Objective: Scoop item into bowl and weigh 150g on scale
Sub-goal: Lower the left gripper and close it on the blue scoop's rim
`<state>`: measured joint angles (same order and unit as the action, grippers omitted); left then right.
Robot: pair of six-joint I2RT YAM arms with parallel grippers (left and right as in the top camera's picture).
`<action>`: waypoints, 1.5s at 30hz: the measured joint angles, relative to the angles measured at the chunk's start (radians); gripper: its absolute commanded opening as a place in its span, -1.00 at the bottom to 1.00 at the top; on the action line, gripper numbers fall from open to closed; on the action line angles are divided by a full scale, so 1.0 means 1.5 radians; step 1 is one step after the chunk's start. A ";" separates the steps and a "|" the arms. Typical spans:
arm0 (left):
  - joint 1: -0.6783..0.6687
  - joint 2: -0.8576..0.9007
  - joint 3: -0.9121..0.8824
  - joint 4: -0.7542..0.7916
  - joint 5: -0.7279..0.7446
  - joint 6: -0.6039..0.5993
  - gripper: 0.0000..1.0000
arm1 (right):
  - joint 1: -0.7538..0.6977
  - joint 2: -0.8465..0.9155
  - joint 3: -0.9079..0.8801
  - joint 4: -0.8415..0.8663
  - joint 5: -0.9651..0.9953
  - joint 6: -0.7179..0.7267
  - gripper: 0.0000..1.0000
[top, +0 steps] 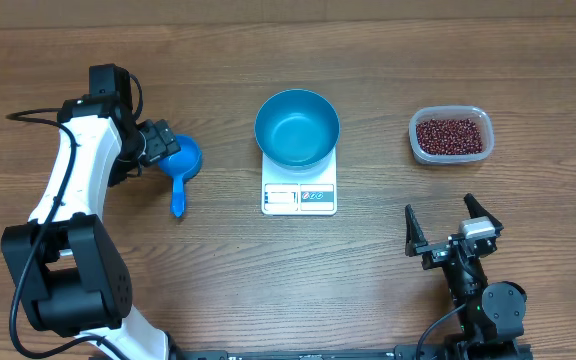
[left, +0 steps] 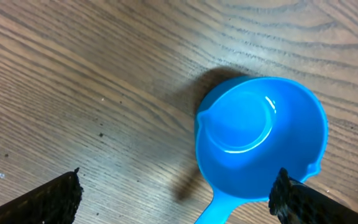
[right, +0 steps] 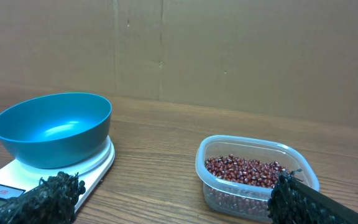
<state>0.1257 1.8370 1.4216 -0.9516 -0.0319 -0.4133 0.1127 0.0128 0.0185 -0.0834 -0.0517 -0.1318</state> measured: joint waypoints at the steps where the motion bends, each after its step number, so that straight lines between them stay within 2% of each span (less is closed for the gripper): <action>1: 0.000 0.000 -0.001 0.003 0.000 0.000 0.99 | 0.000 0.000 0.000 0.000 0.000 0.000 1.00; 17: 0.000 0.000 -0.082 0.079 -0.005 -0.001 0.99 | 0.000 0.000 0.000 0.000 0.000 0.000 1.00; 45: 0.000 0.000 -0.105 0.092 -0.007 -0.002 0.99 | 0.000 0.000 0.000 0.000 0.000 0.000 1.00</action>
<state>0.1257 1.8370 1.2644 -0.8139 -0.0425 -0.4168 0.1127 0.0128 0.0185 -0.0834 -0.0517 -0.1314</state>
